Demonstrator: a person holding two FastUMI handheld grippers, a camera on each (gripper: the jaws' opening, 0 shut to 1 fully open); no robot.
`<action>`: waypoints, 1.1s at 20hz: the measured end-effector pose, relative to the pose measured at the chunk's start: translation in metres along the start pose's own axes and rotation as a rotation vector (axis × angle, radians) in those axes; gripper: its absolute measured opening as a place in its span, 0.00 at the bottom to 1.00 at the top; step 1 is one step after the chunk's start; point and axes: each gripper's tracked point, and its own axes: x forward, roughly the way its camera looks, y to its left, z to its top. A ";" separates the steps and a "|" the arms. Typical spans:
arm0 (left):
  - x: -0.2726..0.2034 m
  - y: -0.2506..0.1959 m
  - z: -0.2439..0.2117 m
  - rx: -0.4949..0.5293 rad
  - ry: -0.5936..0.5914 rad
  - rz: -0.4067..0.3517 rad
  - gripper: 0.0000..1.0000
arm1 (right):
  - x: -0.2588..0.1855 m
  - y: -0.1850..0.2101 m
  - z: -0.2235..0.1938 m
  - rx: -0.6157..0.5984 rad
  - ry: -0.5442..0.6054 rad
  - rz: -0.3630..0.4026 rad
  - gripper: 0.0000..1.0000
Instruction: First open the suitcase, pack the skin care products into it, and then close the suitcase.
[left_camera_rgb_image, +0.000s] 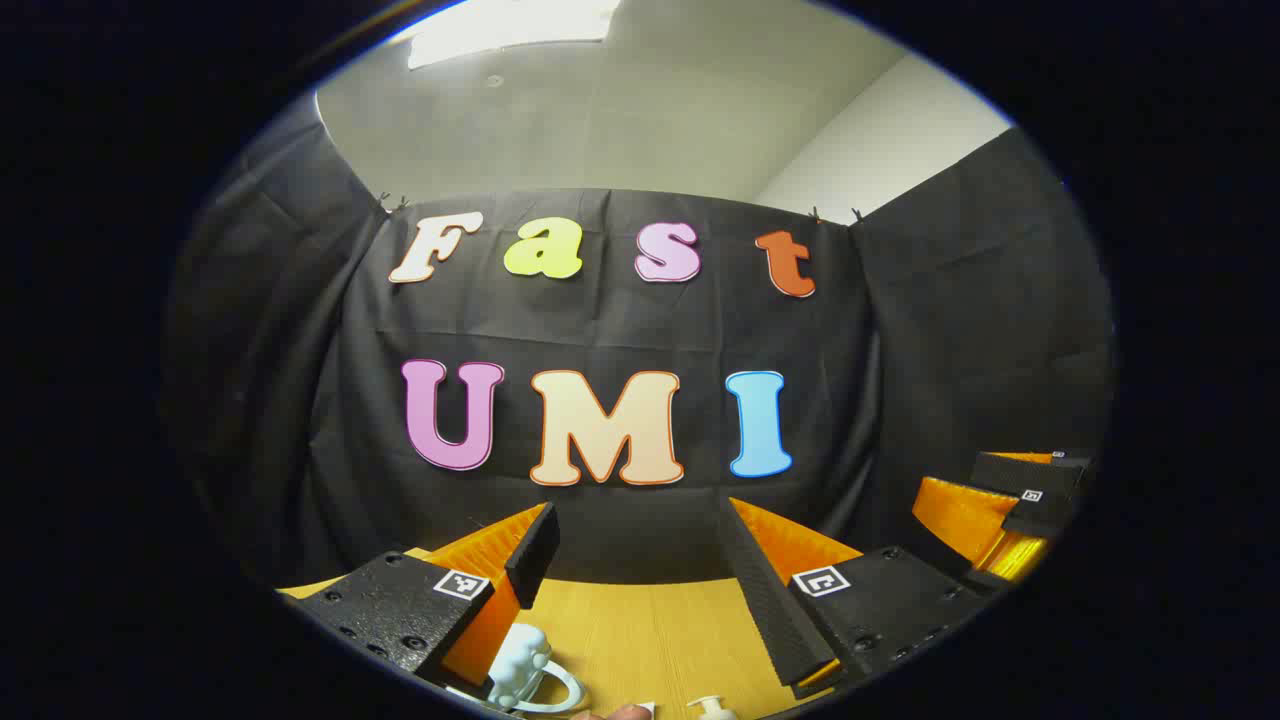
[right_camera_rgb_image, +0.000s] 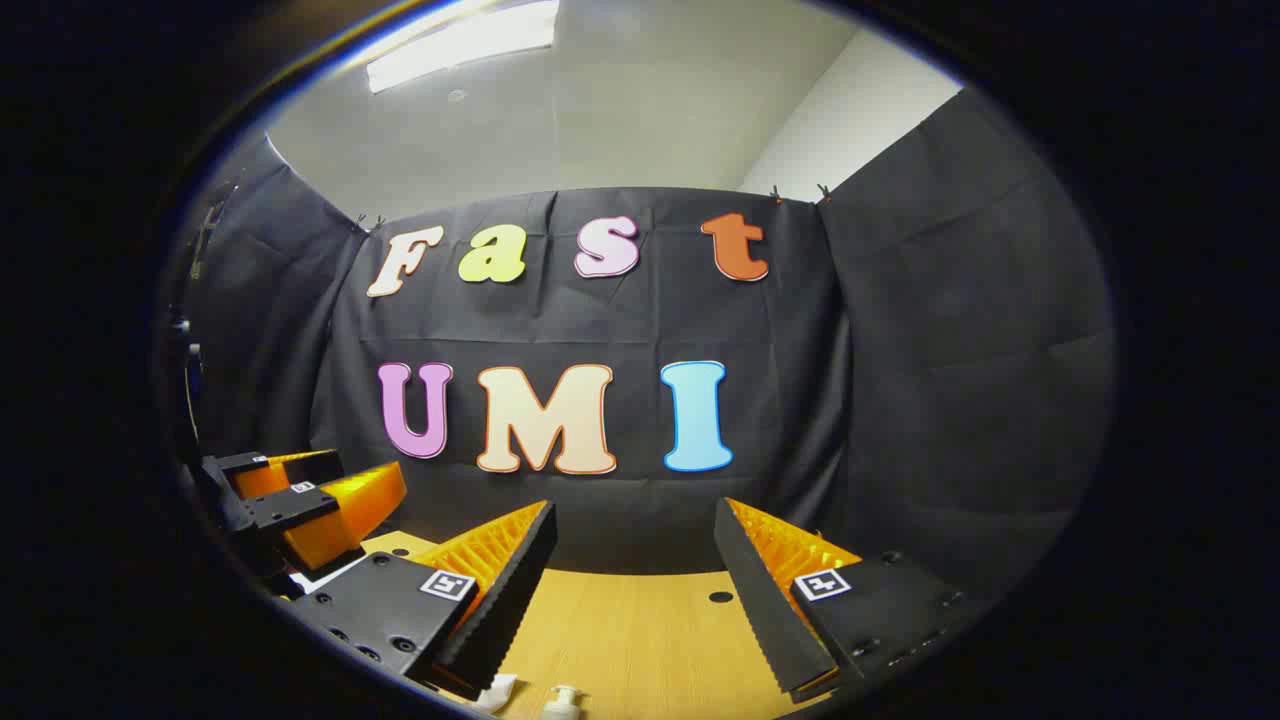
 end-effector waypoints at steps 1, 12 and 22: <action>-0.001 -0.001 -0.003 0.001 0.003 0.006 0.94 | 0.002 -0.006 0.001 -0.003 -0.010 -0.005 0.99; 0.008 0.031 -0.011 0.007 0.009 -0.026 0.94 | 0.008 0.028 0.014 0.007 -0.062 -0.041 0.99; -0.014 0.060 -0.111 0.080 0.250 -0.019 0.94 | 0.003 0.077 -0.024 -0.011 0.020 0.063 1.00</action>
